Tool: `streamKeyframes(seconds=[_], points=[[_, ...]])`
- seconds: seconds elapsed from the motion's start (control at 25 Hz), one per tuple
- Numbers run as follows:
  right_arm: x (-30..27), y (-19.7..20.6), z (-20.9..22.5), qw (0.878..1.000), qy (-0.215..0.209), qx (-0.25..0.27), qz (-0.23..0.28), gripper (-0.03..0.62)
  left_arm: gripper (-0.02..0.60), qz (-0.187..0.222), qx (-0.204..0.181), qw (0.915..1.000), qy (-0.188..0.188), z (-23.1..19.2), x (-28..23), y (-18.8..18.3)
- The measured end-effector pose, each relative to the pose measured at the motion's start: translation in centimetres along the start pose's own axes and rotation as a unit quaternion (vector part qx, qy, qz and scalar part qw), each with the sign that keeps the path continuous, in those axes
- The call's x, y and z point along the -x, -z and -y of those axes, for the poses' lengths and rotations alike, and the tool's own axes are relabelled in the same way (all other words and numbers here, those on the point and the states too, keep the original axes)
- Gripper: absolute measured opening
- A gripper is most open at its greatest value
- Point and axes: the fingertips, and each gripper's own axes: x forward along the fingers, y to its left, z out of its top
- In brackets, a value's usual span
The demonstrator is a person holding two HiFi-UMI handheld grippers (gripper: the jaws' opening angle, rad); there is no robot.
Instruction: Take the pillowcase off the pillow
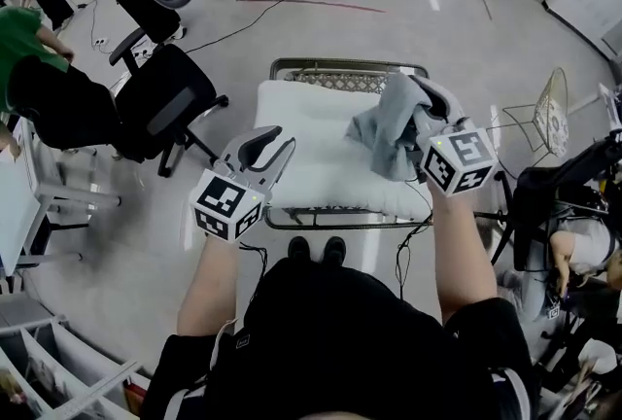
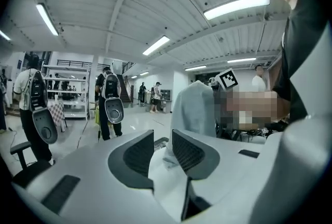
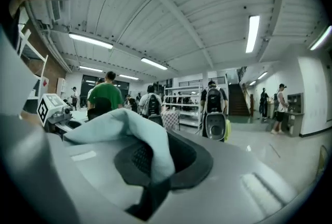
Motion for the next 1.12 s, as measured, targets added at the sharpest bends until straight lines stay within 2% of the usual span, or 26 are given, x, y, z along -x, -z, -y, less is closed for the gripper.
streamKeyframes(seconds=[0.08,0.12,0.2,0.32,0.44,0.6,0.72,0.8,0.88,0.96,1.08,1.12], points=[[-2.9,4.9,-2.9,0.997,-0.033,0.014,-0.065,0.041,0.114,-0.007,0.01,0.9999,0.003,-0.1,-0.1,1.5],[-4.0,7.6,-3.9,0.993,-0.045,0.03,-0.105,0.07,0.115,-0.007,0.018,0.9998,0.005,-0.2,0.0,2.1],[-5.0,13.0,-5.0,0.979,-0.055,0.069,-0.184,0.107,0.115,-0.007,0.031,0.9995,0.007,-0.5,0.2,3.2],[-4.3,19.6,-4.7,0.952,-0.053,0.108,-0.28,0.121,0.115,-0.008,0.04,0.9991,0.013,-0.8,0.5,4.4],[-2.0,23.8,-3.7,0.927,-0.039,0.112,-0.355,0.137,0.112,-0.011,0.047,0.9986,0.022,-1.0,0.8,5.3],[2.3,27.9,-2.0,0.885,-0.033,0.146,-0.441,0.138,0.103,-0.011,0.043,0.9985,0.031,-1.4,1.0,5.4],[6.3,30.1,-0.4,0.869,-0.005,0.134,-0.476,0.138,0.098,-0.011,0.028,0.9988,0.04,-1.4,1.2,5.1],[8.8,30.9,0.5,0.866,0.021,0.111,-0.486,0.138,0.095,-0.012,0.02,0.9988,0.044,-1.4,1.3,4.9],[10.9,31.0,1.3,0.872,0.042,0.09,-0.48,0.138,0.09,-0.015,0.016,0.9988,0.043,-1.5,1.4,4.9],[12.3,30.1,1.8,0.885,0.065,0.059,-0.457,0.138,0.081,-0.02,0.016,0.9989,0.039,-1.5,1.4,4.9],[12.9,26.9,2.6,0.915,0.099,0.012,-0.39,0.132,0.071,-0.031,0.022,0.9988,0.029,-1.3,1.2,5.1],[12.8,25.5,2.7,0.926,0.107,-0.002,-0.363,0.113,0.067,-0.037,0.025,0.9986,0.029,-1.0,1.1,5.1]])
